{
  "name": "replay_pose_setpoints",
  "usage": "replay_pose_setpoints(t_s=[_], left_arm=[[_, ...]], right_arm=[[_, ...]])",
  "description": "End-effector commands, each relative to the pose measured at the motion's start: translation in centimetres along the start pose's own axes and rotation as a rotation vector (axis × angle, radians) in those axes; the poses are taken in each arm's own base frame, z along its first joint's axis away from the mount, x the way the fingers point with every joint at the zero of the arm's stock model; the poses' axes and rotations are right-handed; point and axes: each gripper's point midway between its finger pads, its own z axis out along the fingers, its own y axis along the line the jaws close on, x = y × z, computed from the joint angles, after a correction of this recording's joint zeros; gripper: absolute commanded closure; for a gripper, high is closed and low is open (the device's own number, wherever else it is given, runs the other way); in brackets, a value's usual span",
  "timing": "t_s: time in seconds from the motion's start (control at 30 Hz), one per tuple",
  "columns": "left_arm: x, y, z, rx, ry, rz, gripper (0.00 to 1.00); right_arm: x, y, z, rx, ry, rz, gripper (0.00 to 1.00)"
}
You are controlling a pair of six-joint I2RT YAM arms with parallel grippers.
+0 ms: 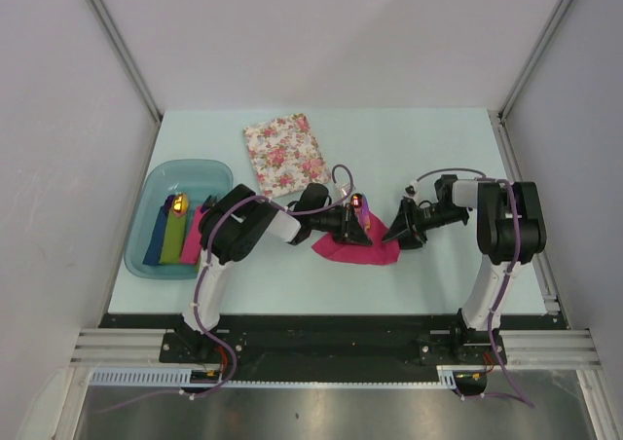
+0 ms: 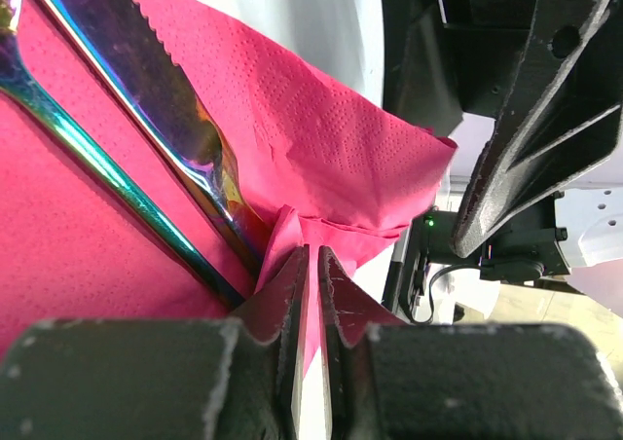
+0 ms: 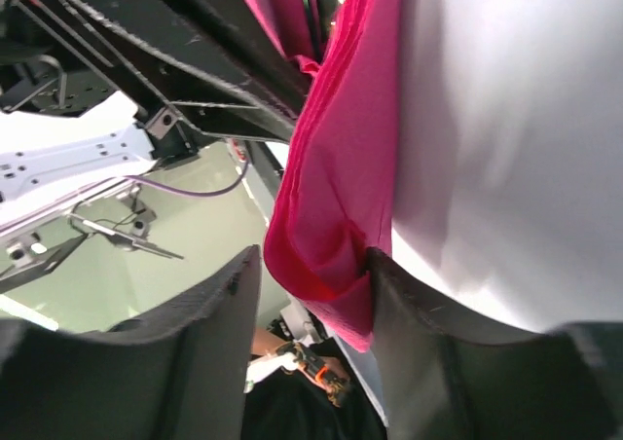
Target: Place the utensils on the paper napkin and roll it up
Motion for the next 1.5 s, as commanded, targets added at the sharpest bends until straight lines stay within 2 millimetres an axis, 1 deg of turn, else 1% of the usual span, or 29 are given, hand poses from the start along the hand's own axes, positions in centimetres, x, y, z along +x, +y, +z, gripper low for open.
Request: replay_pose_setpoints(t_s=[0.0,0.13,0.17,0.23,0.27,0.33,0.37,0.43,0.6,0.7,0.77,0.83,0.87,1.0,1.03,1.07,1.17,1.2,1.23,1.33,1.4,1.47], left_arm=[[-0.8,0.8,0.2,-0.012,-0.018,0.002,0.87],[-0.8,0.9,0.1,-0.013,-0.021,0.002,0.87],[-0.8,0.8,0.1,-0.01,-0.021,0.004,0.87],[-0.8,0.8,0.1,-0.012,-0.022,0.004,0.87],[-0.8,0.8,0.1,-0.011,-0.022,0.005,0.87],[-0.8,0.9,0.1,-0.014,-0.022,0.005,0.87],[-0.8,0.8,0.1,-0.012,-0.022,0.006,0.87],[-0.8,0.8,0.1,-0.012,-0.023,0.007,0.87],[-0.7,0.9,0.1,-0.015,-0.02,0.007,0.87],[-0.7,0.8,0.0,-0.014,-0.018,0.01,0.87],[-0.7,0.8,0.0,-0.014,-0.02,0.01,0.87],[-0.8,0.7,0.0,-0.012,-0.021,0.012,0.87],[-0.7,0.6,0.0,-0.01,-0.019,0.013,0.87],[-0.8,0.7,0.0,-0.011,-0.022,0.013,0.86],[-0.7,0.7,0.0,-0.011,-0.02,0.012,0.86],[-0.7,0.7,0.0,-0.011,-0.02,0.012,0.86],[-0.8,0.7,0.0,-0.012,-0.021,0.012,0.86],[-0.8,0.7,0.0,-0.012,-0.021,0.012,0.86],[-0.8,0.7,0.0,-0.013,-0.023,0.012,0.86],[-0.9,0.6,0.0,-0.009,-0.024,0.013,0.86],[-0.9,0.6,0.0,-0.011,-0.023,0.013,0.86],[-0.9,0.7,-0.1,-0.012,-0.025,0.011,0.86]], right_arm=[[0.4,1.6,-0.3,-0.065,-0.008,-0.012,0.5],[0.5,0.0,-0.2,0.048,-0.015,-0.005,0.5],[0.3,-1.1,-0.2,0.111,-0.025,-0.008,0.49],[0.3,-1.9,-0.4,0.161,-0.037,0.002,0.42],[0.2,-2.1,-0.6,0.185,-0.045,-0.006,0.35],[0.6,-2.0,-0.4,0.167,-0.036,0.001,0.34],[1.0,-1.3,-0.1,0.128,-0.013,0.006,0.34],[1.7,-0.7,0.4,0.093,0.027,0.008,0.36],[4.2,0.1,1.9,0.052,0.143,-0.004,0.37],[4.6,0.4,2.0,0.044,0.155,-0.007,0.36],[4.6,0.7,2.0,0.03,0.161,-0.003,0.32],[4.5,0.6,1.9,0.04,0.156,-0.011,0.29],[4.4,0.6,1.8,0.045,0.15,-0.017,0.29],[2.0,0.4,0.6,0.085,0.05,-0.042,0.32],[1.2,0.3,0.0,0.095,0.013,-0.037,0.32],[0.4,0.6,-0.4,0.098,-0.027,-0.058,0.32],[-0.7,1.4,-0.9,0.09,-0.076,-0.091,0.33],[-0.8,1.7,-0.9,0.074,-0.078,-0.093,0.35],[-0.9,2.5,-0.9,0.038,-0.073,-0.096,0.37],[-0.5,3.6,-0.9,-0.024,-0.048,-0.088,0.39],[-0.1,3.8,-0.7,-0.048,-0.024,-0.095,0.39],[0.5,3.6,-0.4,-0.035,-0.001,-0.073,0.38]])
